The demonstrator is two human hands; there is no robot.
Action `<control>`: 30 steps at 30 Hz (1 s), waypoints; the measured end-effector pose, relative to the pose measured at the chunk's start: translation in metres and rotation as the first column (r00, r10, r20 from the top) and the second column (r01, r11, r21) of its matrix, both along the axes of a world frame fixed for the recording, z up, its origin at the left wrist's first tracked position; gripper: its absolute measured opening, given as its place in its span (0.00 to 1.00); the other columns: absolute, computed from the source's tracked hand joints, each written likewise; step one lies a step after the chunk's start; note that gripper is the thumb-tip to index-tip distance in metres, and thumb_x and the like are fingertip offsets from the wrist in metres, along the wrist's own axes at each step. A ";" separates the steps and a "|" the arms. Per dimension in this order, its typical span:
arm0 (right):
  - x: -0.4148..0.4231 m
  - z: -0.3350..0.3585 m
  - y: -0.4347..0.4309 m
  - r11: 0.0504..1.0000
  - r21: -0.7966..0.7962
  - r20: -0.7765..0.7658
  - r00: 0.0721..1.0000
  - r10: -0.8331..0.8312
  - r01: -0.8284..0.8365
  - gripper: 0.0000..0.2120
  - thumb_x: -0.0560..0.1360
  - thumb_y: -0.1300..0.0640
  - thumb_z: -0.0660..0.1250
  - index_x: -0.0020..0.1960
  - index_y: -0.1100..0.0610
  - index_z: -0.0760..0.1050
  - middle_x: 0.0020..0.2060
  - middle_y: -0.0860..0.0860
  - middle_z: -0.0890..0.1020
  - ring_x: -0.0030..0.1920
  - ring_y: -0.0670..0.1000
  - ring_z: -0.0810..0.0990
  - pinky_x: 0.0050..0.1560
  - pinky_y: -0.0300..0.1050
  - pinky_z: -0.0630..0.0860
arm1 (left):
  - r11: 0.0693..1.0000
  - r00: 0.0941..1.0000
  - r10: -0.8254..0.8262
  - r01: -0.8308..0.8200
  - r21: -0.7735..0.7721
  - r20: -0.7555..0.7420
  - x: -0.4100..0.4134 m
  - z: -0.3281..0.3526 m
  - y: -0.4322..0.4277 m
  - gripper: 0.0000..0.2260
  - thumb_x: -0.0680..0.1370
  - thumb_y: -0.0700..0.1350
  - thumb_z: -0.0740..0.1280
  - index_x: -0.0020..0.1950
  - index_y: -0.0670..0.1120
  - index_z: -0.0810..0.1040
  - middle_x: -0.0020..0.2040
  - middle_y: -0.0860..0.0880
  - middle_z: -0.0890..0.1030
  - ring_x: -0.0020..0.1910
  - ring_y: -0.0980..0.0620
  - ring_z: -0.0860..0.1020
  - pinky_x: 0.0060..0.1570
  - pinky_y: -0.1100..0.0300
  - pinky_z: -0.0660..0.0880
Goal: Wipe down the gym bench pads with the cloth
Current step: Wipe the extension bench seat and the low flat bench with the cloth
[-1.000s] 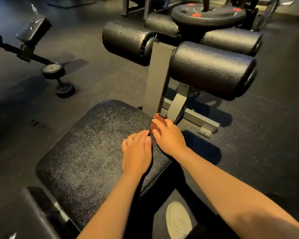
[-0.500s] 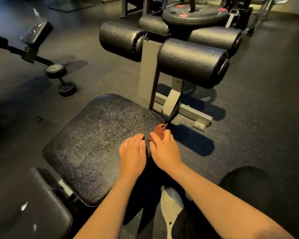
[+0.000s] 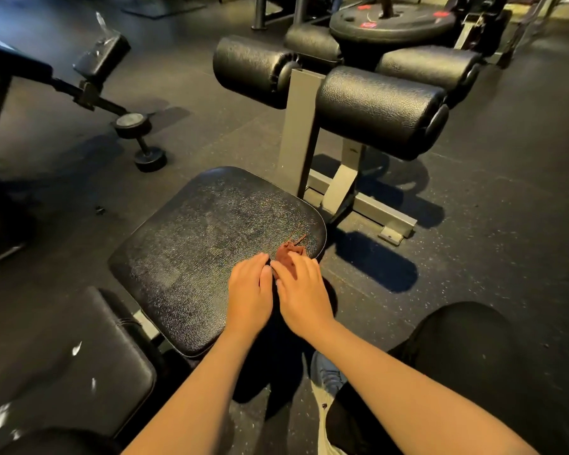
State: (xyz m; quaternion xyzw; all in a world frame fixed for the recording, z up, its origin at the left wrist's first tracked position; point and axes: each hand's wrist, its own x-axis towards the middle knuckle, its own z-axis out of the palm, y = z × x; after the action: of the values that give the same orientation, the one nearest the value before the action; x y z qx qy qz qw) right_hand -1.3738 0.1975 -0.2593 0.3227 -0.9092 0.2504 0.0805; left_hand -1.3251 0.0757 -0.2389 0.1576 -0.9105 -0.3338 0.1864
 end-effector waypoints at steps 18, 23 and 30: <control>-0.060 0.017 0.008 0.969 -0.243 0.135 0.991 -0.017 0.050 0.17 0.81 0.62 0.61 0.69 0.54 0.75 0.68 0.50 0.72 0.70 0.47 0.68 0.73 0.50 0.66 | 0.999 1.000 0.008 -0.008 -0.032 0.022 0.005 -0.007 -0.002 0.22 0.83 0.53 0.51 0.68 0.44 0.77 0.65 0.49 0.79 0.66 0.47 0.72 0.70 0.56 0.63; -0.042 0.012 0.002 0.988 -0.133 0.128 0.990 -0.055 0.072 0.18 0.81 0.60 0.61 0.70 0.54 0.75 0.73 0.55 0.70 0.75 0.57 0.63 0.75 0.54 0.62 | 0.997 0.997 0.060 -0.058 -0.049 0.057 -0.001 -0.006 0.001 0.20 0.84 0.51 0.53 0.69 0.46 0.77 0.67 0.50 0.78 0.65 0.48 0.72 0.68 0.56 0.63; -0.066 0.019 0.008 0.978 -0.202 0.105 0.991 0.079 -0.057 0.22 0.71 0.71 0.68 0.63 0.58 0.80 0.65 0.56 0.77 0.69 0.58 0.72 0.71 0.54 0.69 | 0.991 0.983 0.126 -0.120 -0.059 0.134 -0.020 0.004 -0.001 0.17 0.84 0.51 0.55 0.70 0.53 0.76 0.70 0.56 0.76 0.64 0.47 0.70 0.66 0.49 0.62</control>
State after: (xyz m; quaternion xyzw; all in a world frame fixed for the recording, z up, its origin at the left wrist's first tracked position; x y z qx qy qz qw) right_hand -1.4396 0.2052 -0.2402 0.3293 -0.8712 0.3603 0.0524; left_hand -1.3448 0.0751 -0.2353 0.2314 -0.9178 -0.2869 0.1475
